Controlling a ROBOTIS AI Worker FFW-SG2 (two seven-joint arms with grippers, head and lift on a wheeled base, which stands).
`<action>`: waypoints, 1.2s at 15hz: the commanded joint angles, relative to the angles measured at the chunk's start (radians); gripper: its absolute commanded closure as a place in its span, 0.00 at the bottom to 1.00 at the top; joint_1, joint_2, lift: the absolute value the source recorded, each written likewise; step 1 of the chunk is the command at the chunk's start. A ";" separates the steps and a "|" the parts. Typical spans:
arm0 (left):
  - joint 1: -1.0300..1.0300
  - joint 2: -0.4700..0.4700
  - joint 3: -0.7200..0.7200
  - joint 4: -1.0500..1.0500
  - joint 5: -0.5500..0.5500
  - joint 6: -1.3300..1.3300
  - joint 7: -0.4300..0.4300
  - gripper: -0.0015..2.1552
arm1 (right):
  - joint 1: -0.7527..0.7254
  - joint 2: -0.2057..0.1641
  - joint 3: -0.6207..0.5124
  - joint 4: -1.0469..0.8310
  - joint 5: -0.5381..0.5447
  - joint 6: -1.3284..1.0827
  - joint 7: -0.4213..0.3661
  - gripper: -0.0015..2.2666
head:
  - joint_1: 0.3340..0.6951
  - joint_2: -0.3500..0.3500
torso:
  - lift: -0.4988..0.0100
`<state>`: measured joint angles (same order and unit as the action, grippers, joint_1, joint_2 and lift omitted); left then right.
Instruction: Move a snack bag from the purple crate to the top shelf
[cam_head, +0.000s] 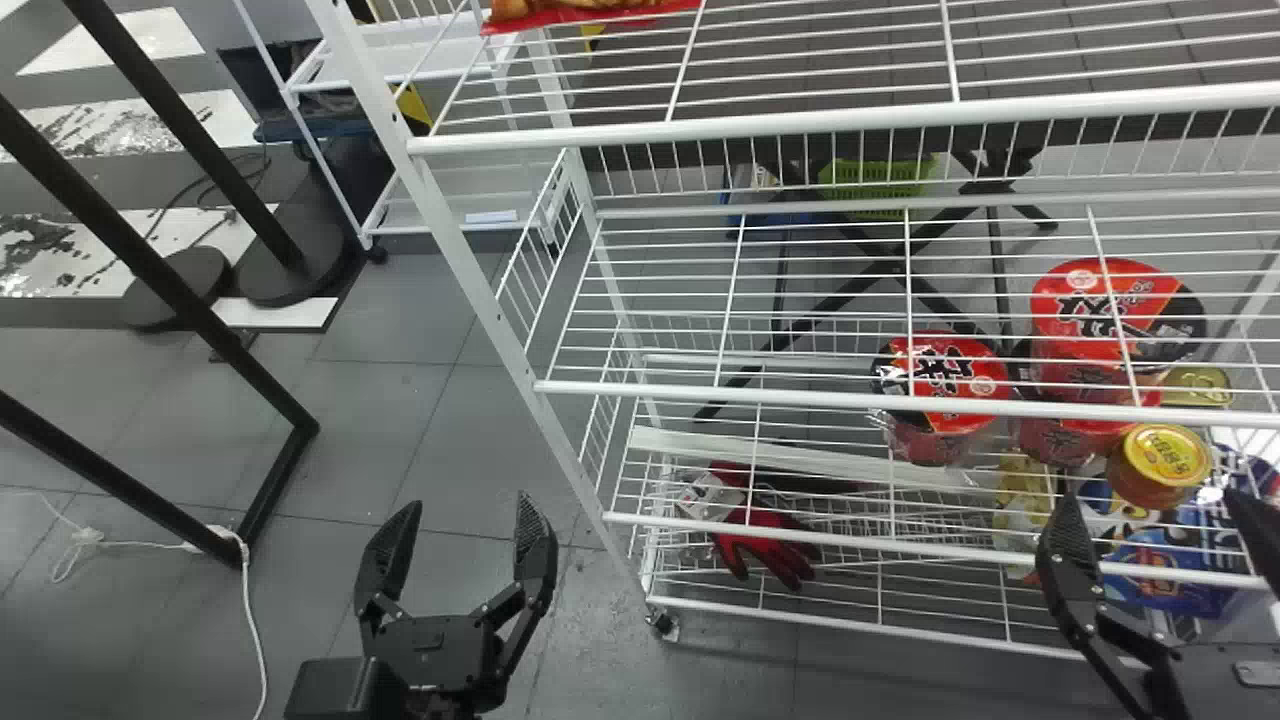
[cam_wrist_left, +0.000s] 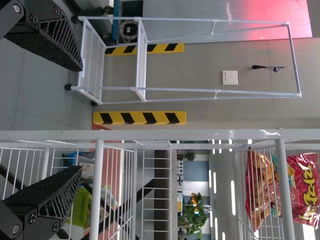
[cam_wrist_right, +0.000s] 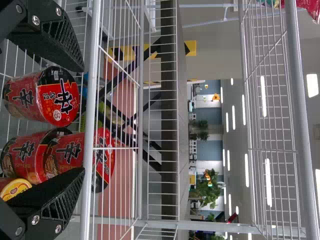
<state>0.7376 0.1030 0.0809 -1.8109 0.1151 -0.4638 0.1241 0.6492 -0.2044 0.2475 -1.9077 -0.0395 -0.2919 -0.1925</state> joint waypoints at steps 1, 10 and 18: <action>0.002 0.000 -0.001 -0.001 0.000 0.000 0.000 0.05 | 0.001 -0.004 0.001 0.004 0.000 -0.019 0.001 0.05 | 1.00 0.88 | 0.31; -0.001 0.000 -0.003 0.001 -0.002 0.003 0.002 0.05 | -0.008 -0.009 0.003 0.004 -0.007 -0.016 0.004 0.04 | 1.00 0.88 | 0.24; -0.010 0.000 -0.003 0.010 -0.005 0.000 0.002 0.06 | -0.022 -0.010 0.006 0.018 -0.014 -0.016 0.005 0.04 | 1.00 0.88 | 0.18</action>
<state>0.7290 0.1028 0.0792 -1.8025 0.1105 -0.4612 0.1257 0.6274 -0.2148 0.2531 -1.8901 -0.0532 -0.3074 -0.1871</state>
